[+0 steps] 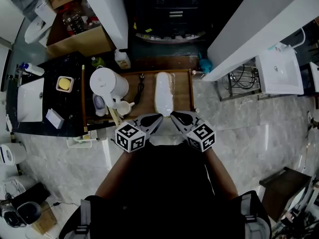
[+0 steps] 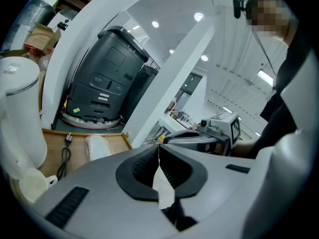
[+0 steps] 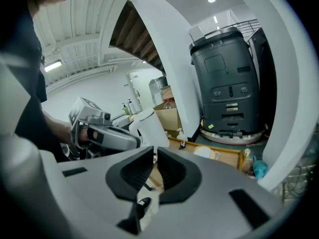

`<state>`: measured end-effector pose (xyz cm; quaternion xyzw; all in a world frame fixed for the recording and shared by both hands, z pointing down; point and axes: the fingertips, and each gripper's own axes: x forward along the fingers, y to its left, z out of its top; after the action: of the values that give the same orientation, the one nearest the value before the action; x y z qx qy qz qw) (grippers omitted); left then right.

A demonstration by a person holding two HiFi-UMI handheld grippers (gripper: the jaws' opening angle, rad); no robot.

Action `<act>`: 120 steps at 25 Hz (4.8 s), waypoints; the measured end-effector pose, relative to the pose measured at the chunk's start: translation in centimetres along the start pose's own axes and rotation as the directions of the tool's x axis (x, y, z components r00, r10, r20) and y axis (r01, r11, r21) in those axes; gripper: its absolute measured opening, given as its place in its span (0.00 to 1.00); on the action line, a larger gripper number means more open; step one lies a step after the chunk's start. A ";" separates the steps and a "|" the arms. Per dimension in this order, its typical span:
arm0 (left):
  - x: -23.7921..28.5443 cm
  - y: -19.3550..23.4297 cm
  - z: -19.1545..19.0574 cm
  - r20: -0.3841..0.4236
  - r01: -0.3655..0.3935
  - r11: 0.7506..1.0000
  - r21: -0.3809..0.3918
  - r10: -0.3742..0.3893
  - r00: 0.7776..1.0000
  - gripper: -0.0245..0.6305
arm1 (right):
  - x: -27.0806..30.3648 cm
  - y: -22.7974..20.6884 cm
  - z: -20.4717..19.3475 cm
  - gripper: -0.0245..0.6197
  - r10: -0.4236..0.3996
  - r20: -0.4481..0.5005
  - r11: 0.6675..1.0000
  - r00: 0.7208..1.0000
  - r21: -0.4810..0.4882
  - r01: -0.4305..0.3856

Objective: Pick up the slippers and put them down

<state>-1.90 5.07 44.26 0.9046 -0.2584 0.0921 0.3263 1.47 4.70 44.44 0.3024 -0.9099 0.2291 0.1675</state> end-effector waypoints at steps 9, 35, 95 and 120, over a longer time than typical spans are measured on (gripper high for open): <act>0.2 1.4 -2.2 -0.056 -0.020 0.999 -0.032 0.019 0.998 0.06 | 1.2 -0.4 -2.1 0.15 0.002 -0.054 1.000 0.999 0.005 -0.002; 3.1 10.6 -10.7 -0.216 -0.189 0.975 -0.121 0.160 0.963 0.06 | 5.7 -6.5 -12.9 0.30 -0.033 -0.234 0.987 0.972 0.145 0.068; 7.1 15.2 -14.7 -0.344 -0.249 0.947 -0.201 0.169 0.924 0.41 | 10.6 -9.1 -16.0 0.40 -0.033 -0.289 0.959 0.957 0.260 0.112; 2.7 7.5 -4.5 -0.233 -0.247 0.966 -0.076 0.224 0.946 0.41 | 4.2 -4.9 -5.0 0.40 -0.103 -0.175 0.983 0.979 0.130 0.126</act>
<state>-3.57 1.95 52.75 0.8330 -0.3308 0.2176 0.3864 2.16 1.84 52.06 0.3452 -0.8552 0.3073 0.2347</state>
